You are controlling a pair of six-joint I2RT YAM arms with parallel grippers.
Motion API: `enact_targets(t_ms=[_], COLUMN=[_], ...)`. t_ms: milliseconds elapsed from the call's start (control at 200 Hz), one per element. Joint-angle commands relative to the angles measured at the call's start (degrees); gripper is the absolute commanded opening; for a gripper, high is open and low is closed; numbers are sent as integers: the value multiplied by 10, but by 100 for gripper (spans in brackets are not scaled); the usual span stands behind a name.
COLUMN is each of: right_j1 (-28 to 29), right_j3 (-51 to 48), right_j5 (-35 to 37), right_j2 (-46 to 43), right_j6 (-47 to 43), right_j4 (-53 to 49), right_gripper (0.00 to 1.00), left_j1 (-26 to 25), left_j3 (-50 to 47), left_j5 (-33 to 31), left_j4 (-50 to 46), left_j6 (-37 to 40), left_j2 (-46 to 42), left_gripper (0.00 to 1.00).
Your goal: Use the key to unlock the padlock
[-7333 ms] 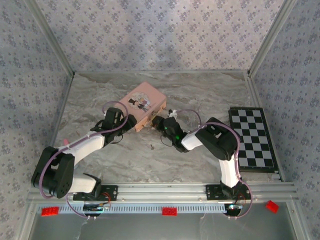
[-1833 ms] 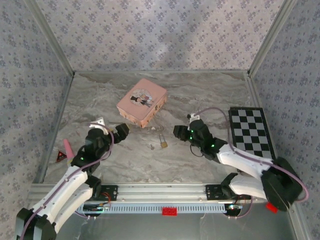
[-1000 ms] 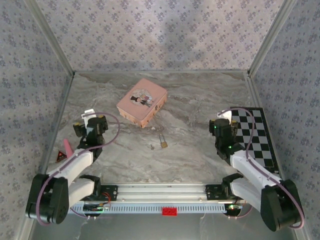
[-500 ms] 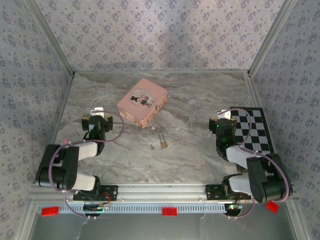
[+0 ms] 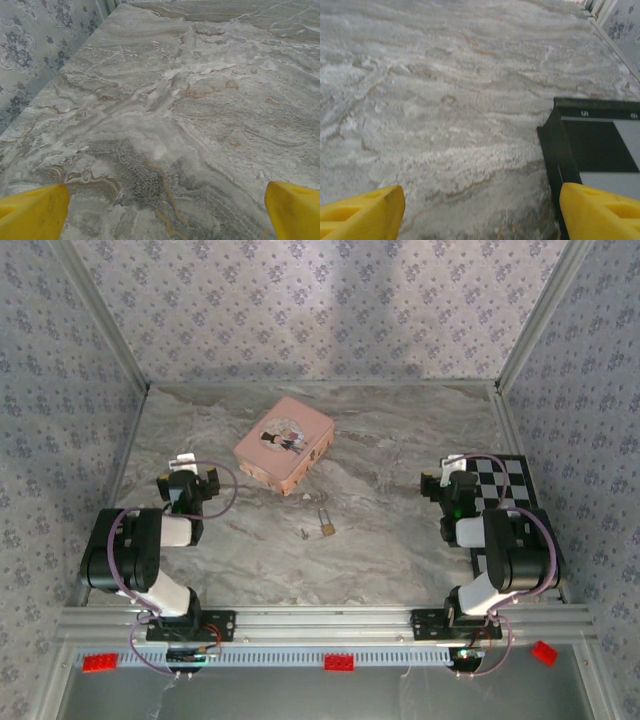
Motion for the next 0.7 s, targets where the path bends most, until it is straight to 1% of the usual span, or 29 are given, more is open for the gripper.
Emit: enact_targets(t_ms=[0, 45, 225, 235, 240, 245, 265, 695], right_j1=[-9, -9, -13, -13, -13, -13, -13, -13], right_j3=[25, 23, 25, 25, 26, 26, 26, 24], right_j5=[-26, -26, -33, -33, -33, -33, -33, -31], right_j2=[-3, 0, -1, -1, -2, -2, -2, -2], right_j6=[19, 20, 21, 21, 21, 21, 21, 20], right_j4=[-21, -10, -17, -17, -18, -18, -18, -16], right_gripper=[83, 83, 85, 86, 92, 96, 99, 99], left_j1=[3, 3, 2, 2, 3, 3, 2, 2], left_j3=[13, 15, 14, 14, 14, 14, 14, 14], left_j5=[14, 14, 14, 14, 14, 14, 14, 14], left_j4=[18, 6, 9, 10, 10, 11, 12, 10], left_j6=[-13, -14, -13, -13, -14, -14, -13, -13], left_j2=[-1, -5, -4, -5, -5, -4, -3, -4], left_gripper=[100, 100, 100, 100, 100, 100, 100, 100])
